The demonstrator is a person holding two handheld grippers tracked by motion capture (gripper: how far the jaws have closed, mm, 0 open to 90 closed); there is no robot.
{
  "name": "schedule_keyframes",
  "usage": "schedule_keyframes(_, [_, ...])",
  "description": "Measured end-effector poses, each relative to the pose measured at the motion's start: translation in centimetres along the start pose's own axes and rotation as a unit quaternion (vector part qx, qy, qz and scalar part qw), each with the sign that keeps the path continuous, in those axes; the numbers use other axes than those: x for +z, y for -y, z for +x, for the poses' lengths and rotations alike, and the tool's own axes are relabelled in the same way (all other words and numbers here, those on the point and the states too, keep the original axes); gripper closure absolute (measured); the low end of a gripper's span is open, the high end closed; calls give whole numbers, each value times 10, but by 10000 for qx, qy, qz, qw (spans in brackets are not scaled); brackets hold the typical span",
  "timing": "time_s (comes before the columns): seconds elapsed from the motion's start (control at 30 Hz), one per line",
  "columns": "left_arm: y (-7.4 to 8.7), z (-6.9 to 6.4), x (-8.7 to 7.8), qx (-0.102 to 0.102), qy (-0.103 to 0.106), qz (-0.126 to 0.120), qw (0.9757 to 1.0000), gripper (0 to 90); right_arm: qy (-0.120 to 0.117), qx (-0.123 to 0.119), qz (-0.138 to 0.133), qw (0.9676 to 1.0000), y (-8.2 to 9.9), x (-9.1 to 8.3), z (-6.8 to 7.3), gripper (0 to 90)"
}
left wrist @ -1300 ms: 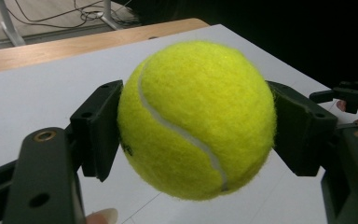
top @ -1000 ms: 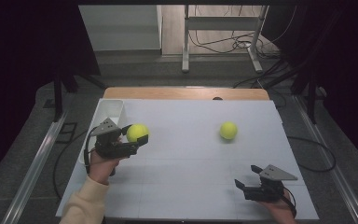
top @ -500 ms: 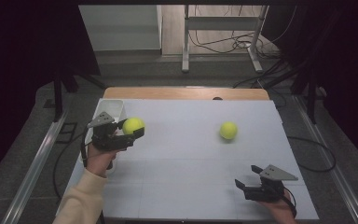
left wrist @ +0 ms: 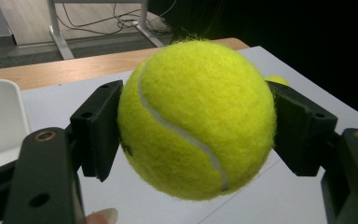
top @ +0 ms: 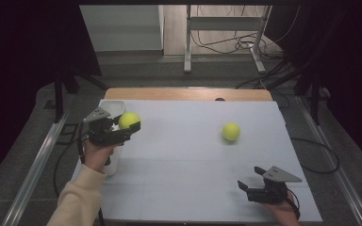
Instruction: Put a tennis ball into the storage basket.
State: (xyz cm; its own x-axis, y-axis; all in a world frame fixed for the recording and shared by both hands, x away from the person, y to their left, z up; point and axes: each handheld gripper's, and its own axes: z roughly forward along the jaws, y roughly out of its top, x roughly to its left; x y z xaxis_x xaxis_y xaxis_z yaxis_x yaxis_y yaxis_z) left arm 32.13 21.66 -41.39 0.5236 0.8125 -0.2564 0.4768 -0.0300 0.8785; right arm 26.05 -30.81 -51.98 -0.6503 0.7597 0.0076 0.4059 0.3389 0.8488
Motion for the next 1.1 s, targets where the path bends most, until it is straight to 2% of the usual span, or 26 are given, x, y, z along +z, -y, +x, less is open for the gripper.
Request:
schedule_keyframes(0.23, [-6,6,0,48,-102,17,9999,261,-4,1,10,10000,0,0,0,137])
schedule_keyframes(0.47, [-12,16,1,-79,-196,1,9998,261,2,-10,8,10000,0,0,0,136])
schedule_keyframes(1.1, [-25,36,4,-210,-553,109,9982,262,7,-5,15,10000,0,1,0,136])
